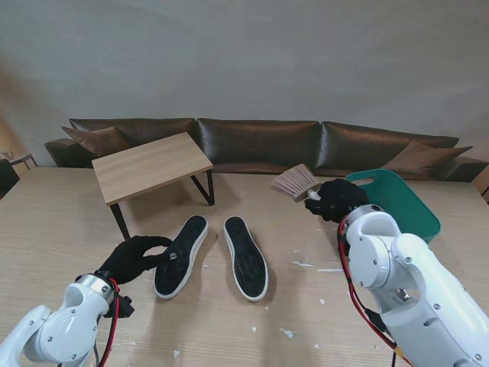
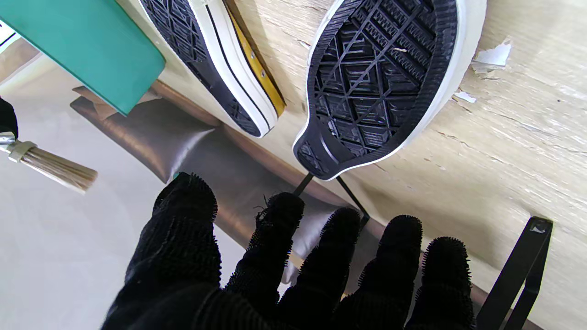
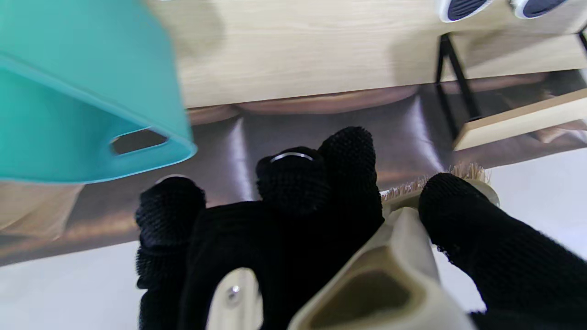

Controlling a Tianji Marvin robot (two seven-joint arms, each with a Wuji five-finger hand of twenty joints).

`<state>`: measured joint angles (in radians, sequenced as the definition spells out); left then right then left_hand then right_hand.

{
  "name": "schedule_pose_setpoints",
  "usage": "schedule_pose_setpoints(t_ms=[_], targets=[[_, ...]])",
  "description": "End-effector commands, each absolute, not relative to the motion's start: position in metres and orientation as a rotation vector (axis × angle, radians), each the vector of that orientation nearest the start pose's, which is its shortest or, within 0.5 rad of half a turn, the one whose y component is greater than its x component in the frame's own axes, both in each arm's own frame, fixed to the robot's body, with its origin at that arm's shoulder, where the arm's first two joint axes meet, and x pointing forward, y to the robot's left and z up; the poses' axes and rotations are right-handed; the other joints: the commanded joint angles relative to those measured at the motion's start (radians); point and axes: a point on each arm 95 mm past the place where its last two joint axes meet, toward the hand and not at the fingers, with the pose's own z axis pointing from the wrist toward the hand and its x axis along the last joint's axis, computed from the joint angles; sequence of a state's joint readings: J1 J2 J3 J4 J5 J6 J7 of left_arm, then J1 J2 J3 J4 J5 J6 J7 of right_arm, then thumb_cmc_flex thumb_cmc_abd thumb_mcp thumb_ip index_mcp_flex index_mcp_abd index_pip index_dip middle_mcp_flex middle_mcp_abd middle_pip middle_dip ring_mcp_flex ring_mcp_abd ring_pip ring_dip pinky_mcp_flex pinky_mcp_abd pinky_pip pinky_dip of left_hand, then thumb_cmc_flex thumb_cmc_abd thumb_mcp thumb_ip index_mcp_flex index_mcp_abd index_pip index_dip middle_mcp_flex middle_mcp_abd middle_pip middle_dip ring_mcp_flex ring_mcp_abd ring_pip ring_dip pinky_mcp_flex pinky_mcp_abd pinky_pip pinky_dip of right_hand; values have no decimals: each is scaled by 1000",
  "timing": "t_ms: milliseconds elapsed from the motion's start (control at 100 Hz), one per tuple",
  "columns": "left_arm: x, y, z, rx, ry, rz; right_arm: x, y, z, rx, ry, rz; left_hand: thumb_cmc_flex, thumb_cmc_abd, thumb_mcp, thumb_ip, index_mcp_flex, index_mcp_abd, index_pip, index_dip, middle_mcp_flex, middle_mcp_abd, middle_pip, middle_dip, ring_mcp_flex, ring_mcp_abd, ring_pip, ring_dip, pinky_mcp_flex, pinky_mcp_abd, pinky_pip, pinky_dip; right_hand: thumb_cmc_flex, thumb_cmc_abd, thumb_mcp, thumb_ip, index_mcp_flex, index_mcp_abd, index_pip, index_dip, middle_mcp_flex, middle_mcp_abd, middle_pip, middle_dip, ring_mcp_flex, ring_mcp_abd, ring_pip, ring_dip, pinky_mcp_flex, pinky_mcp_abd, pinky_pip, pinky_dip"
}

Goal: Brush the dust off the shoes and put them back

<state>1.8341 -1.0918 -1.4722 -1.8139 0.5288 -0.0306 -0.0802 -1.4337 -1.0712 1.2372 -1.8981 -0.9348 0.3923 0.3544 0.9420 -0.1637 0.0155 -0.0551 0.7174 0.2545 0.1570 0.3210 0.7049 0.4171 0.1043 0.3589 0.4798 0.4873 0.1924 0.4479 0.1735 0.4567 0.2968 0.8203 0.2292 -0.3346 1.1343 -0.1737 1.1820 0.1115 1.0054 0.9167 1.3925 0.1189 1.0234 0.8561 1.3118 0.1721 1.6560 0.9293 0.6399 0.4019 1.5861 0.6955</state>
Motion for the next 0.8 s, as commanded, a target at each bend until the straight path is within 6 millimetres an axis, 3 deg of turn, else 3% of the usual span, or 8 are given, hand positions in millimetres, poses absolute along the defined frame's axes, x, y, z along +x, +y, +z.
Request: schedule_pose_setpoints(t_ms=[0, 310, 790], targets=[[348, 50, -309, -1723, 1216, -1708, 426, -7, -196, 1403, 1315, 1313, 27, 48, -18, 31, 14, 4, 0, 6, -16, -1, -2, -2, -39, -12, -18, 3, -12, -27, -23, -1, 61, 10, 95, 34, 97, 79, 4, -17, 55, 34, 1, -8, -3, -100, 57, 7, 477, 31, 61, -3], [351, 47, -311, -1739, 1228, -1705, 449, -66, -193, 1399, 1287, 1083, 27, 48, -18, 32, 16, 3, 1, 6, -15, 0, -2, -2, -39, -13, -18, 3, -12, -27, -24, -1, 57, 12, 92, 35, 96, 71, 3, -15, 54, 29, -1, -7, -2, -107, 55, 6, 478, 22, 63, -3], [352, 45, -312, -1748, 1235, -1703, 475, -132, -204, 1456, 1209, 799, 27, 49, -19, 31, 14, 5, 0, 6, -15, -2, -2, -2, -39, -12, -18, 3, -12, -27, -23, 0, 61, 12, 89, 36, 95, 71, 1, -14, 55, 29, -5, -5, -2, -110, 55, 5, 478, 21, 63, -5]])
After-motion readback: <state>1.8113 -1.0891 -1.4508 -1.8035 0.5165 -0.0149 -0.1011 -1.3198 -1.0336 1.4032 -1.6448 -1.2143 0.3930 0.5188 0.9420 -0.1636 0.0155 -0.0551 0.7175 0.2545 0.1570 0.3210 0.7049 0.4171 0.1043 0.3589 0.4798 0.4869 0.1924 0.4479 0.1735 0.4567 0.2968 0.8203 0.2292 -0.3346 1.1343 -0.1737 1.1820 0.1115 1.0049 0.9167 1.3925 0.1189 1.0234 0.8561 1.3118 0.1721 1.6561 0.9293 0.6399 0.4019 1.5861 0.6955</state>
